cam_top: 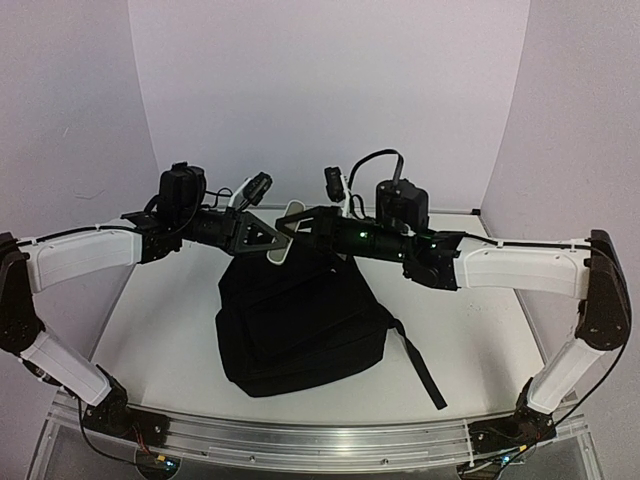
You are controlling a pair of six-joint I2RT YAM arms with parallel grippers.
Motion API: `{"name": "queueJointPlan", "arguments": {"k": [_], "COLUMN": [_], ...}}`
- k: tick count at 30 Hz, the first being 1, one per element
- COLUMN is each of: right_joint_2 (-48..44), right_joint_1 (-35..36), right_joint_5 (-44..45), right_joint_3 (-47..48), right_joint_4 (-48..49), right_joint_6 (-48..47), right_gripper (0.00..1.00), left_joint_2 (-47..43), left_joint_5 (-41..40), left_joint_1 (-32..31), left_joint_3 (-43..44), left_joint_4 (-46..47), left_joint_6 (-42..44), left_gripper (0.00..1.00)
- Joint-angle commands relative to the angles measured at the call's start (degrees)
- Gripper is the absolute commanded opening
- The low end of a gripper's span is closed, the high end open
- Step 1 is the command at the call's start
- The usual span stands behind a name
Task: Pack the student bag
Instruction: Pick up the stationery from the corner of the board, then adjust the student bag at the center of the board.
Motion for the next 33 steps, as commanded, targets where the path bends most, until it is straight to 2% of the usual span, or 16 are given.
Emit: {"name": "queueJointPlan", "arguments": {"k": [1,2,4,7,9,11,15,19,23,28,33], "right_joint_2": [-0.1,-0.5,-2.1,-5.9,-7.9,-9.6,-12.8,-17.4,-20.5,-19.2,-16.6], "right_joint_1": [0.1,0.1,0.1,0.1,0.1,0.1,0.1,0.4,3.5,7.4,7.8], "right_joint_5": [-0.6,0.2,3.3,11.0,18.1,25.7,34.3,34.2,33.2,32.2,32.7], "right_joint_3": [1.6,1.2,0.0,-1.4,-1.8,-2.5,-7.0,-14.6,-19.3,-21.7,-21.8], "right_joint_4": [3.4,2.9,1.3,-6.5,-14.4,-22.7,-36.3,-41.9,-42.5,-42.6,-39.5], "right_joint_6": [0.9,0.9,0.4,-1.0,-1.4,-0.2,5.1,12.8,18.8,24.3,24.0], "right_gripper": [0.0,0.08,0.34,0.65,0.77,0.83,0.84,0.77,0.7,0.65,0.52], "left_joint_2": [0.8,0.9,0.5,-0.8,-1.2,-1.1,-1.1,-0.5,0.2,0.8,1.2], "left_joint_5": [1.0,0.8,0.1,-3.7,-6.9,-8.8,-9.2,-8.8,-8.8,-8.6,-8.8], "left_joint_1": [-0.2,-0.2,-0.3,-0.1,0.2,1.5,4.8,8.2,9.7,9.9,10.1], "left_joint_3": [1.2,1.0,0.1,-0.2,0.3,0.3,-0.9,-1.2,-1.1,-0.5,-0.6], "left_joint_4": [6.1,5.9,5.0,-0.9,-6.4,-9.7,-10.7,-11.6,-12.5,-13.1,-13.3], "left_joint_6": [-2.3,-2.2,-1.8,1.3,4.1,5.3,5.2,5.0,5.6,6.5,6.7], "left_gripper": [0.23,0.18,0.09,0.04,0.02,0.0,0.0,0.0,0.0,0.0,0.0]}}
